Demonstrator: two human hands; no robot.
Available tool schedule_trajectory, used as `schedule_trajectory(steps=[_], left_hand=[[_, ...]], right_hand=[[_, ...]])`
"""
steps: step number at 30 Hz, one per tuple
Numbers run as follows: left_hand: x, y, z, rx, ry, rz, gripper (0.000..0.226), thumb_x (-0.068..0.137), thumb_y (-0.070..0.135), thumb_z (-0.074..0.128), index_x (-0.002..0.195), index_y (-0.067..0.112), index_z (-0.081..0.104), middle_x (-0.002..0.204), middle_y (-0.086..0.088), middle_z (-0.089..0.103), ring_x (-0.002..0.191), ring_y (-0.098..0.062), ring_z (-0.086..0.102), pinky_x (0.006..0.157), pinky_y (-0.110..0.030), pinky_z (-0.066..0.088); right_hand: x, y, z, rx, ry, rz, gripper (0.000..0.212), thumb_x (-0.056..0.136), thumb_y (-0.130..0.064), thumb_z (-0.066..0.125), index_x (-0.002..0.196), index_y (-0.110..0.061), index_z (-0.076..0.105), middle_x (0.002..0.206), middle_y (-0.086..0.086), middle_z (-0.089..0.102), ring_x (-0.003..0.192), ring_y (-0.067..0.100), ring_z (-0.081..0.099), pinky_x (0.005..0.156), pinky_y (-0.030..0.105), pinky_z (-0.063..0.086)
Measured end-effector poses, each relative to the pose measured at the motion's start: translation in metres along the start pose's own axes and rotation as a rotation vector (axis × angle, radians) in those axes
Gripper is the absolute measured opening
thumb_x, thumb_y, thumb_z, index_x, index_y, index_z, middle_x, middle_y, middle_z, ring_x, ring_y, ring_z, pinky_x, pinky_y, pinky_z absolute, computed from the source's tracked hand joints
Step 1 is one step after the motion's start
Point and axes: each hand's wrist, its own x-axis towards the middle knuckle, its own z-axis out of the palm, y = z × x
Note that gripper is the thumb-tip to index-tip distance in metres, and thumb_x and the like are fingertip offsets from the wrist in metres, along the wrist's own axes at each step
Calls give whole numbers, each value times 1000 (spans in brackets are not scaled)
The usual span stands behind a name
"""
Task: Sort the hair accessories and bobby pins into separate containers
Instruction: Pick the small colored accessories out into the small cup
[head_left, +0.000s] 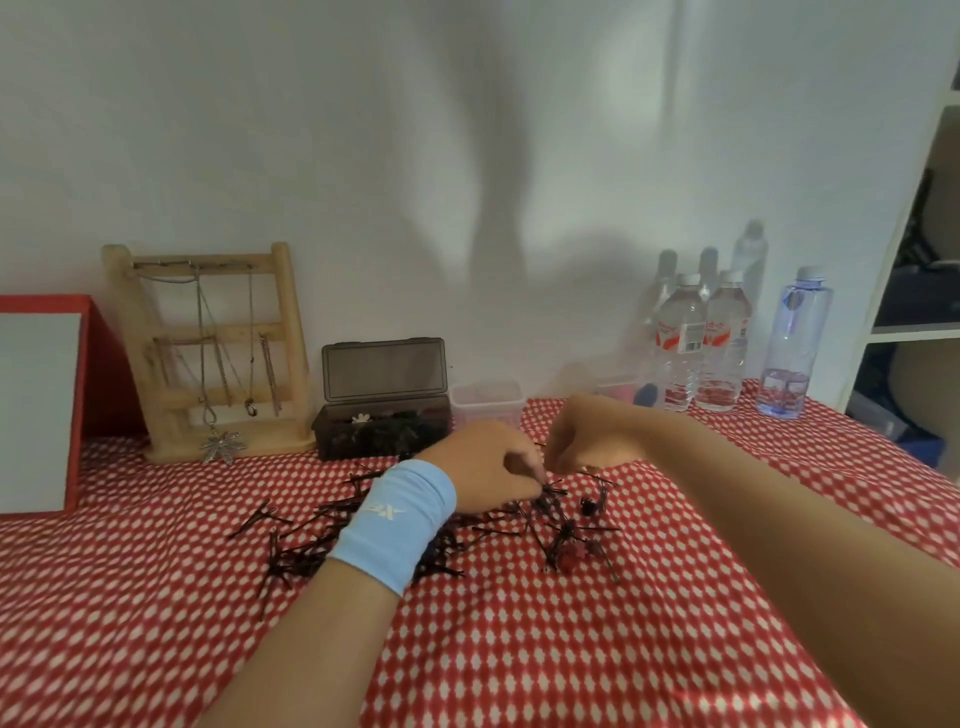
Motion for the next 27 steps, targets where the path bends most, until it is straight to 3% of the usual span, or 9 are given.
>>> schedule_trajectory(steps=[4, 7, 11, 15, 17, 20, 23, 27], left_hand=[[3, 19, 22, 46, -200, 45, 21, 80, 41, 76, 97, 29, 76, 95, 18, 67, 91, -3, 61, 84, -21, 48], [4, 22, 33, 105, -270, 49, 23, 80, 39, 76, 101, 29, 76, 87, 21, 62, 88, -5, 61, 80, -18, 48], [6, 13, 34, 53, -219, 17, 13, 81, 35, 76, 93, 31, 77, 94, 20, 68, 90, -2, 61, 83, -19, 46], [6, 9, 27, 39, -146, 16, 12, 83, 31, 75, 94, 26, 77, 96, 17, 69, 85, 2, 60, 73, -11, 42], [6, 6, 25, 53, -114, 6, 9, 84, 31, 75, 92, 27, 74, 93, 18, 66, 84, 1, 60, 72, -11, 42], [6, 4, 23, 63, -76, -11, 9, 85, 30, 73, 94, 28, 73, 91, 18, 64, 87, -1, 61, 75, -13, 45], [4, 6, 21, 72, -88, -26, 18, 89, 26, 69, 107, 25, 71, 101, 13, 66, 92, -6, 61, 81, -18, 47], [2, 6, 21, 157, -115, -12, 25, 92, 26, 60, 114, 30, 72, 110, 15, 67, 95, -3, 58, 86, -17, 44]], right_hand=[[-7, 11, 5, -90, -164, 26, 29, 80, -21, 84, 108, -24, 78, 104, -7, 77, 94, 11, 70, 91, 29, 58], [-10, 15, 9, -92, -174, -1, 31, 81, -21, 84, 111, -23, 77, 107, -7, 76, 97, 12, 69, 94, 29, 55], [-10, 17, 9, 43, -92, -19, 23, 84, -16, 81, 105, -23, 78, 97, -9, 75, 91, 9, 70, 83, 22, 56], [-9, 18, 9, 77, 1, -37, 27, 85, -16, 79, 111, -22, 76, 103, -9, 74, 95, 8, 68, 88, 23, 55], [-11, 18, 8, 97, -14, -42, 18, 85, -18, 80, 101, -24, 79, 96, -10, 75, 91, 10, 70, 84, 24, 57], [-20, 13, 2, 108, -180, -62, 6, 83, -27, 81, 89, -27, 79, 89, -7, 77, 80, 13, 75, 81, 29, 61], [-28, 7, 1, -24, -398, -59, 21, 77, -46, 82, 92, -32, 79, 89, -13, 78, 80, 10, 76, 74, 32, 54], [-27, 2, 10, -95, -442, -50, 20, 75, -40, 86, 92, -32, 78, 87, -15, 77, 80, 8, 76, 72, 29, 56]])
